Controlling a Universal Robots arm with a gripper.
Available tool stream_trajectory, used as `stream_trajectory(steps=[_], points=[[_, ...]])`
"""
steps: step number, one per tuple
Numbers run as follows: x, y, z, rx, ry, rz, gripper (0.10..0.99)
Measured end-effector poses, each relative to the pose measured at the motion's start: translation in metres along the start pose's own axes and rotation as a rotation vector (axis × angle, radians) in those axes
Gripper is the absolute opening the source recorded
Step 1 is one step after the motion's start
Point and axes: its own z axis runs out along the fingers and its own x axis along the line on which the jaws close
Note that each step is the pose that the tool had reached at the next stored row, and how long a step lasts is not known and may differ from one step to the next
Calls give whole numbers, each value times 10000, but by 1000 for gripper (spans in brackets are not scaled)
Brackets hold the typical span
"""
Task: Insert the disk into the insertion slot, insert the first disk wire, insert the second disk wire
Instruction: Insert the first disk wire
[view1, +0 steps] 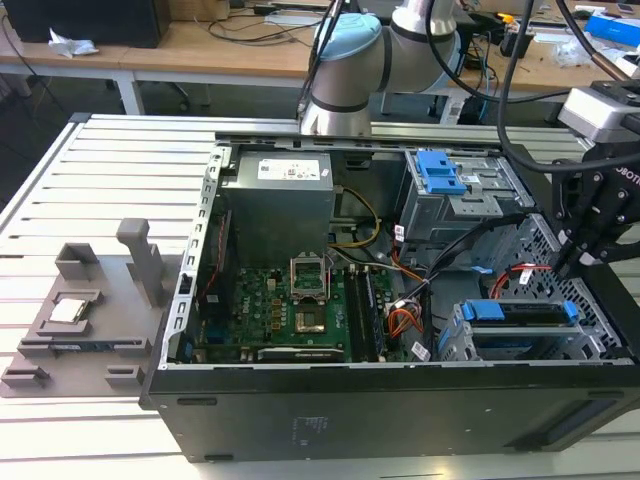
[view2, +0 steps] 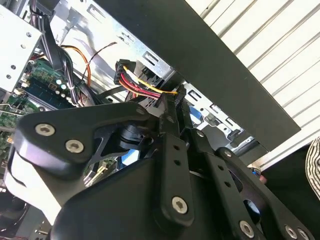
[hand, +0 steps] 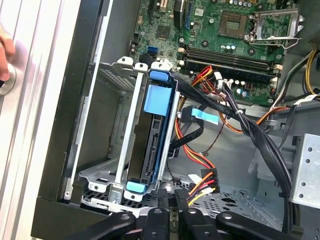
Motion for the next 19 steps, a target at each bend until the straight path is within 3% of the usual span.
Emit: stream_trajectory(steps=[2,4,5,8,13,15,19], points=[[0,-1,-1,1,0,-1,169],[10,6,-93,3,0,-2,169],[8,52,-96,12,-22,-3,169],[38,153,-76,12,-21,0,169],[216,298,8,12,-21,-1,169],[248,342,43,11,-22,12,169],[246,342,65,-54,-60,626,169]])
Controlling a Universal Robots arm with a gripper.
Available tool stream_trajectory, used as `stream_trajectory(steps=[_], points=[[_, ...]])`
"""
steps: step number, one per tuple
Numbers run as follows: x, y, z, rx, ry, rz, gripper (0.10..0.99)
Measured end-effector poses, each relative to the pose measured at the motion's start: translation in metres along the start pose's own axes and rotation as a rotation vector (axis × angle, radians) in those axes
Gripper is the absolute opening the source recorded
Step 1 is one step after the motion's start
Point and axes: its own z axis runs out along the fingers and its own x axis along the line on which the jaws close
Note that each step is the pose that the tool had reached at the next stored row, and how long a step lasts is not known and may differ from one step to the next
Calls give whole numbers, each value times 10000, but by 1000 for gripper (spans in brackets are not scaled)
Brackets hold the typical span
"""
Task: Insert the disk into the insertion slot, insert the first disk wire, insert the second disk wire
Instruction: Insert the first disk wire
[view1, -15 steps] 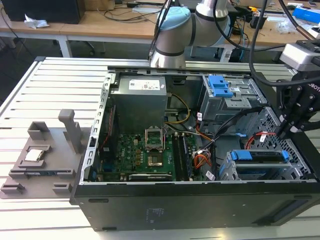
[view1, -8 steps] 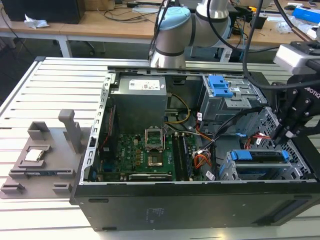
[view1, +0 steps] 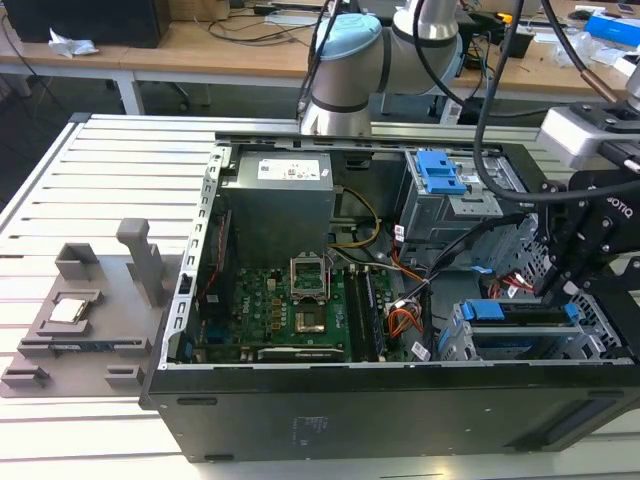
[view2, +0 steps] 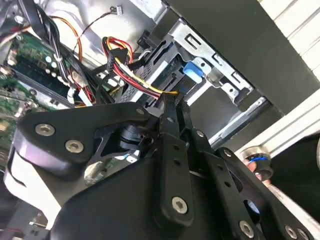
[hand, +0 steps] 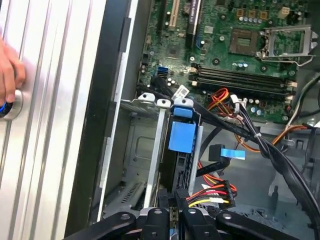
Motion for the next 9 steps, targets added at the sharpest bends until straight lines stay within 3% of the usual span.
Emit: stream_trajectory(steps=[2,3,4,5,6,9], points=[[-1,0,7,-39,-24,380,169],[-1,0,10,-48,-88,518,169],[-1,0,10,-38,-308,626,169],[-1,0,10,-32,-469,721,169],[-2,-1,16,-37,-564,841,169],[-5,-3,59,-79,-584,1335,169]])
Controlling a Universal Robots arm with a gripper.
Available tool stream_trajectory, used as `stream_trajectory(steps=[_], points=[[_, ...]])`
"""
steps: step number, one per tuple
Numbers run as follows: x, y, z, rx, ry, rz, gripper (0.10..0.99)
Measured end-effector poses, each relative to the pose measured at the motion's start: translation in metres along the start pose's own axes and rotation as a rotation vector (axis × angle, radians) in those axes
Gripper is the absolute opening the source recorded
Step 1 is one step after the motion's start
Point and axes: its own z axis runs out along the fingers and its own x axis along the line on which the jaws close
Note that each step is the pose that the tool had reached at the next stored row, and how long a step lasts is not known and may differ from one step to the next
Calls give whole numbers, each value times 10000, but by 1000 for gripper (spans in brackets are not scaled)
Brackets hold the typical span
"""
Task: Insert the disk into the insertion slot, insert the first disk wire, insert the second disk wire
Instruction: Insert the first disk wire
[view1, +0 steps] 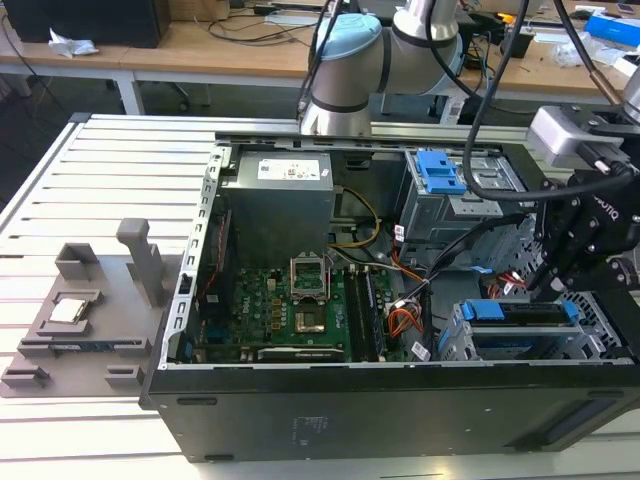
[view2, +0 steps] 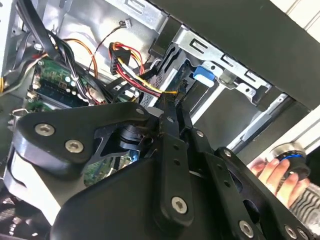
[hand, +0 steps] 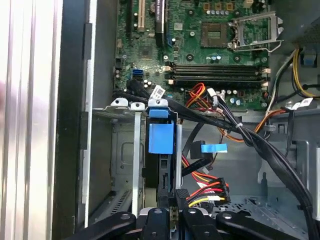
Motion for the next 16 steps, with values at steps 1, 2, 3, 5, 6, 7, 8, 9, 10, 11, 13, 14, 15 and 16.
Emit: stream_trajectory(steps=[1,2,3,5,6,7,8,9,10,11,13,14,15,16], points=[[0,0,2,-6,-2,110,169],[1,0,5,-7,-4,130,169],[3,-1,9,-8,-7,136,169],[15,-2,18,-10,-12,175,169],[23,-2,21,-11,-11,190,169],[30,-3,29,-12,-14,210,169],[32,-3,37,-13,-13,233,169],[33,-3,41,-14,-13,251,169],[33,-3,44,-15,-15,273,169],[33,-3,49,-17,-16,313,169],[32,-3,55,-19,-19,338,169],[32,-5,57,-20,-19,343,169],[32,-11,59,-19,-20,341,169],[31,-15,65,-19,-23,342,169]])
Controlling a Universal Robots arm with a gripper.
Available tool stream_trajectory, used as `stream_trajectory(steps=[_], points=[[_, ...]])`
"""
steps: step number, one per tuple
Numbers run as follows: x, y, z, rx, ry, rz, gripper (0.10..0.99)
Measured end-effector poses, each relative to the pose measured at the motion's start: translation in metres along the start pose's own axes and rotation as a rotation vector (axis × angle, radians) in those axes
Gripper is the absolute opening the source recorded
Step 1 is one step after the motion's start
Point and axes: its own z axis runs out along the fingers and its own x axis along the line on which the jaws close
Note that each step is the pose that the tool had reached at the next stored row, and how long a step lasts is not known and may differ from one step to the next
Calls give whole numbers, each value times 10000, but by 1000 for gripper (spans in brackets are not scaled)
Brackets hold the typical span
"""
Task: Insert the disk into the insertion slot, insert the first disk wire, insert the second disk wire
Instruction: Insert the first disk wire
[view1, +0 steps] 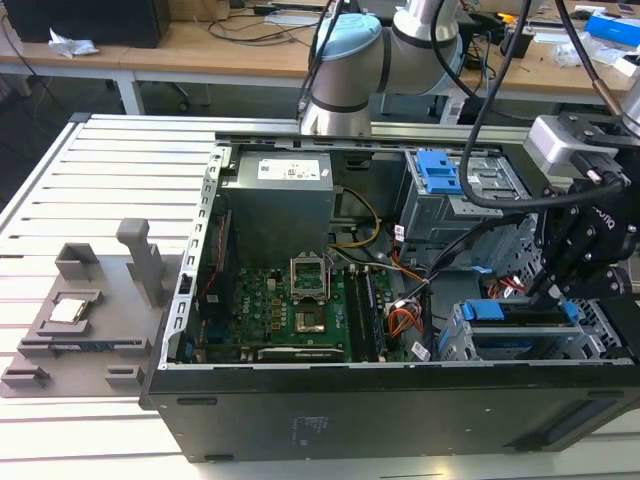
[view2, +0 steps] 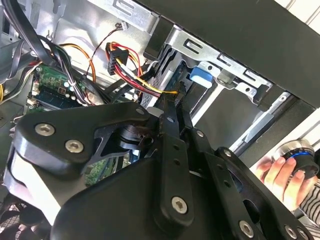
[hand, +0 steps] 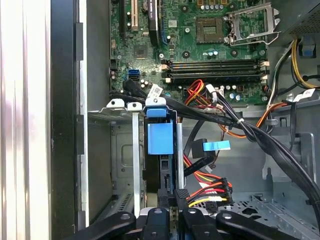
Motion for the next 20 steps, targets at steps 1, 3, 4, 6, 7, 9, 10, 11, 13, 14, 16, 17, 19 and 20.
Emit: stream_trajectory(steps=[1,3,4,6,7,9,10,11,13,14,16,17,19,20], points=[[0,0,4,0,4,1,169],[0,-1,16,0,4,1,169],[-1,-2,29,0,3,0,169],[-1,-3,44,1,7,0,169],[-1,-3,44,0,7,0,169],[-1,-4,47,0,4,0,169],[-1,-3,49,-1,-1,0,180],[-1,-4,49,-1,-2,0,180],[2,-1,7,0,1,1,243],[4,2,-41,0,3,0,243],[6,10,-160,0,2,1,243],[5,13,-205,0,3,1,243],[-3,18,-278,0,2,0,243],[-12,19,-286,-1,0,0,243]])
